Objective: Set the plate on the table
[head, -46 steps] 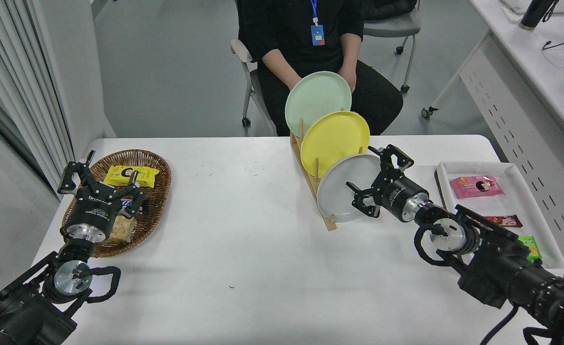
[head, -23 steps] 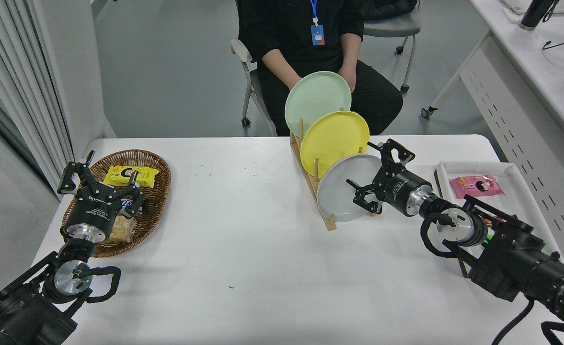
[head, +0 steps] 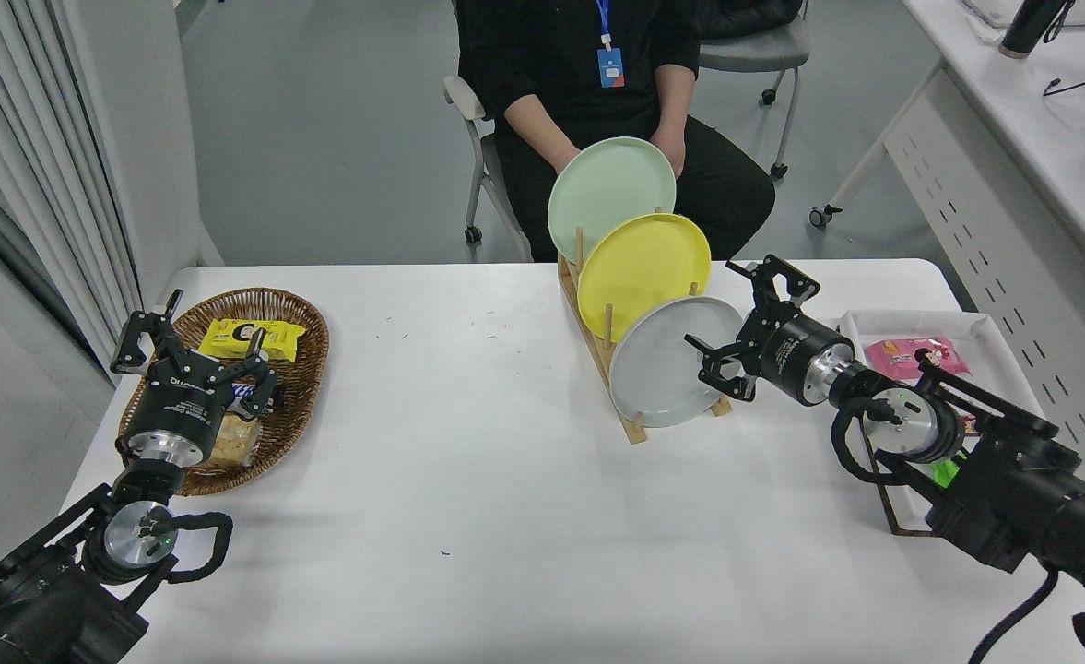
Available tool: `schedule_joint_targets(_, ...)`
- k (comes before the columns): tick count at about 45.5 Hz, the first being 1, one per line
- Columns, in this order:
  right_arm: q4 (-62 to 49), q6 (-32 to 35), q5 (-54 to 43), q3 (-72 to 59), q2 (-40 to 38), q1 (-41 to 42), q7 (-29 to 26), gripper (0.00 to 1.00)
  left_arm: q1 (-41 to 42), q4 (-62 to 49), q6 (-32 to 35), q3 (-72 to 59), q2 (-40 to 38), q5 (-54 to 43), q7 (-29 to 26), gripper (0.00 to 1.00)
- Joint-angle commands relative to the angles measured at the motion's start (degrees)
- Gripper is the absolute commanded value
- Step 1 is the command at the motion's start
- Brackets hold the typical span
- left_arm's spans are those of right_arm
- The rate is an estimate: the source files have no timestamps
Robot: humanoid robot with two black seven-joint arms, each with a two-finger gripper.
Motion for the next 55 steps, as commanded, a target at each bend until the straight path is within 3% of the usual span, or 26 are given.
schedule_joint_targets(1, -0.3, -1.1, 0.2, -2.0, -0.2, 1.7, 0.0, 1.00, 0.0, 0.0, 0.0, 0.0, 0.0, 0.0, 0.1, 0.98)
schedule_joint_targets(27, -0.5, -4.5, 0.1, -3.9, -0.2, 2.8, -0.5, 0.99, 0.0, 0.0, 0.0, 0.0, 0.0, 0.0, 0.0, 0.98)
schedule_joint_targets(37, -0.5, -4.9, 0.2, -5.6, -0.1, 3.4, -1.0, 0.91, 0.0, 0.0, 0.0, 0.0, 0.0, 0.0, 0.0, 0.98)
schedule_joint_targets(55, -0.3, -5.5, 0.0, -5.7, 0.2, 4.4, -1.0, 0.87, 0.0, 0.0, 0.0, 0.0, 0.0, 0.0, 0.0, 0.98)
